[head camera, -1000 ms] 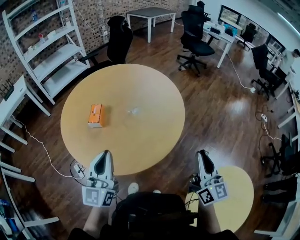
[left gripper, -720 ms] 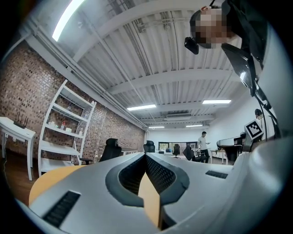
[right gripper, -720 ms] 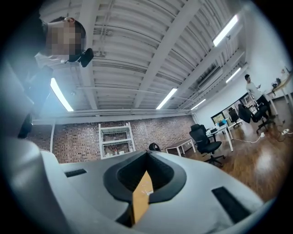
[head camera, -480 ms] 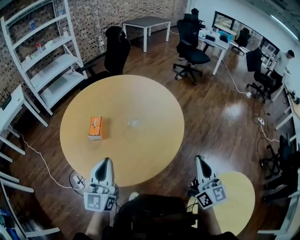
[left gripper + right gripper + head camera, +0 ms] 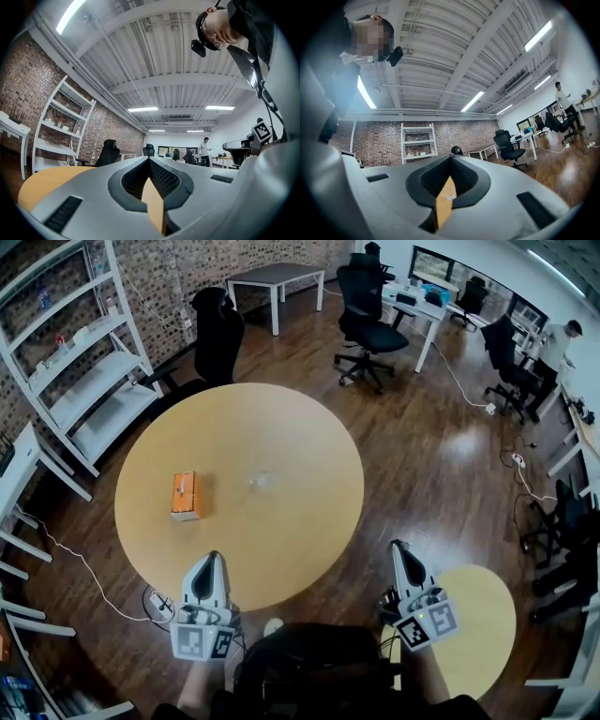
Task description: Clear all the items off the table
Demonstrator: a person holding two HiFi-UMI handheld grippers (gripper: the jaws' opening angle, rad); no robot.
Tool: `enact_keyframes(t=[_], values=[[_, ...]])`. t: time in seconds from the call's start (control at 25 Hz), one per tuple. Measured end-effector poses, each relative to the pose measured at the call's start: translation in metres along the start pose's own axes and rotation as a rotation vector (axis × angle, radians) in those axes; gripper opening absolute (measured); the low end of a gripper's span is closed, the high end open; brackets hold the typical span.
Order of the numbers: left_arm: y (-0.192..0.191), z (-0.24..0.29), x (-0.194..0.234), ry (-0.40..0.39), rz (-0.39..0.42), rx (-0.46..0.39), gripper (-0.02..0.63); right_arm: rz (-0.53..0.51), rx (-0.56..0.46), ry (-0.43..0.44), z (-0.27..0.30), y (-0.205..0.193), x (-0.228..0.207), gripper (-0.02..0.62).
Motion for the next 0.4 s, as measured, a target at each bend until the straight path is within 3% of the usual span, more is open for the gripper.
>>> enact_keyframes(t=[0.4], values=[[0.009,-0.013,0.004,0.028,0.0,-0.025,0.0,0.024,-0.008,-0.007,-0.01,-0.002,0.003,0.002]])
Point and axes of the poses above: the fingertips, and each gripper's own axes: z forward along the fingers, x to its left, y out of its top, the point moved 1 cm from there along -z, backward along the fingers, and after that the axes turned 9 degrees about -y, right-handed, at the moved point
